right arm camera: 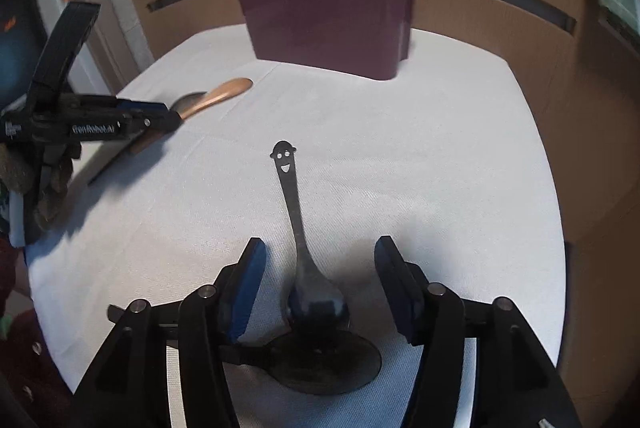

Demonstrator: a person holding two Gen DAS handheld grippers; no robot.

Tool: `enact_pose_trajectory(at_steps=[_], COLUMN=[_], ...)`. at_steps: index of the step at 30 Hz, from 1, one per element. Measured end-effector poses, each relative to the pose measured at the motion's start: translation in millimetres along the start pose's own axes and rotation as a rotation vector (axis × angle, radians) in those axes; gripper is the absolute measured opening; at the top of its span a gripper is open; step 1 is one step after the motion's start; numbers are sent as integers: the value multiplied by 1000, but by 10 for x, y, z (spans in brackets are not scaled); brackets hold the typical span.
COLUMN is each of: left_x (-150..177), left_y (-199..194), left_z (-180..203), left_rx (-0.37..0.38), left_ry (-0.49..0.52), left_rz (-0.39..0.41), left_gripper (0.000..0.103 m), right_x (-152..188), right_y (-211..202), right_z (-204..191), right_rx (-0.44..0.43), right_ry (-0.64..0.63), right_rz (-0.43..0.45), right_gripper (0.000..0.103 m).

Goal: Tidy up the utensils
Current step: 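Grasp the wooden spoon by its handle with the left tool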

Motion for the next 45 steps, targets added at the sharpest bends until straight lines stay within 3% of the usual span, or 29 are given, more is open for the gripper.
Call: enact_pose_trajectory(at_steps=[5, 9, 23, 28, 31, 36, 41, 45], left_x=[70, 62, -152, -327, -439, -590, -646, -614], left_y=[-52, -56, 95, -131, -131, 174, 388, 404], left_z=[-48, -28, -7, -58, 211, 451, 508, 464], left_rx=[9, 14, 91, 123, 163, 39, 6, 26], left_ry=[13, 10, -12, -52, 42, 172, 186, 157], left_rz=[-5, -2, -63, 59, 65, 38, -25, -47], left_gripper=[37, 37, 37, 37, 37, 37, 36, 36], right_x=[-224, -341, -92, -72, -92, -96, -167, -265], right_y=[209, 305, 14, 12, 26, -7, -126, -218], right_z=[-72, -164, 97, 104, 99, 108, 137, 161], right_rx=[11, -4, 21, 18, 20, 33, 37, 29], right_ry=[-91, -146, 0, 9, 19, 21, 26, 48], right_rz=[-22, -61, 12, 27, 28, 37, 79, 128], right_gripper=[47, 8, 8, 8, 8, 8, 8, 8])
Point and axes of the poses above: each gripper's, at about its wrist camera, not at the fingertips, and y roughly the way its jaws point, z to its right, x to its underside, the point moved 10 cm from there along y, roughly the way its jaws point, and after that the axes turned 11 degrees about -x, right-handed, at the moved point
